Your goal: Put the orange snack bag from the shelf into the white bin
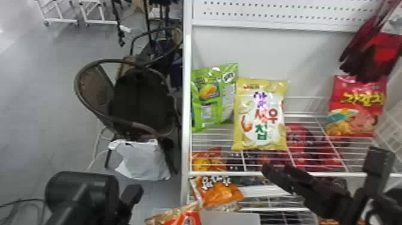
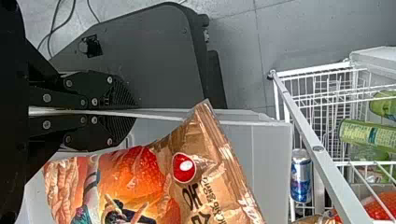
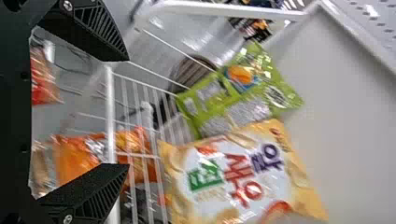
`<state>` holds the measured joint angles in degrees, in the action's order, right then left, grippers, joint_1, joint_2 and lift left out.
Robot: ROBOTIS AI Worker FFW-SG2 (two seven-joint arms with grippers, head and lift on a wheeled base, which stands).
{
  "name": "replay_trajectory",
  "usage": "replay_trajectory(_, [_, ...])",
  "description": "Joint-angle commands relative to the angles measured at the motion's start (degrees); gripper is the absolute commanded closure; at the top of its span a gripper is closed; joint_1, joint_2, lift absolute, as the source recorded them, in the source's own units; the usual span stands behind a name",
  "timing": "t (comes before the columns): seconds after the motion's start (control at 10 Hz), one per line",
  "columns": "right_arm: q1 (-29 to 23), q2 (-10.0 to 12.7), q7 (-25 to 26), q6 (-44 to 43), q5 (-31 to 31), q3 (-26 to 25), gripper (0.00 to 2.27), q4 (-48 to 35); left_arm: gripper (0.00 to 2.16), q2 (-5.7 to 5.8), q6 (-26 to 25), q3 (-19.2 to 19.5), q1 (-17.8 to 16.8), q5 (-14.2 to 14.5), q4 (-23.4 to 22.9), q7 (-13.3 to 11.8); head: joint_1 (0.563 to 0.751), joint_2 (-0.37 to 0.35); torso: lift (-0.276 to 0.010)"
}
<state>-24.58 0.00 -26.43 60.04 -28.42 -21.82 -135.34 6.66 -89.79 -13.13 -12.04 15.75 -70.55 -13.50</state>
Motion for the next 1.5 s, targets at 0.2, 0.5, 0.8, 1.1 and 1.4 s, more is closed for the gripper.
replay_trajectory(0.2, [-0.6,0.0,5.9,-12.6,-0.1,-2.4,0.09,1.9,2.13,-0.07,-0.2,0.2,0.0,-0.2,0.2,0.1,0.695,-0.165,0.001])
replay_trajectory(0.5, [-0.9,0.0,9.6,-31.8,0.7,-2.6,0.09,10.3,2.13,0.02,-0.2,0.3,-0.1,-0.2,0.4,0.1,0.695,-0.251,0.001])
replay_trajectory(0.8, [-2.2,-0.6,9.6,-47.8,4.7,-2.4,0.1,19.5,2.13,0.55,-0.2,0.3,-0.8,0.1,0.7,-0.3,0.695,-0.332,0.001])
replay_trajectory(1.1, [-4.1,-0.9,8.9,-56.6,6.2,-2.8,0.1,25.0,2.13,0.81,-0.2,0.3,-0.5,0.2,0.5,-0.3,0.695,-0.35,0.001])
replay_trajectory(1.4, [-5.9,-0.9,7.9,-61.8,7.5,-3.1,0.08,27.3,2.13,0.99,-0.2,0.4,0.3,0.3,-0.7,-0.3,0.695,-0.35,0.001])
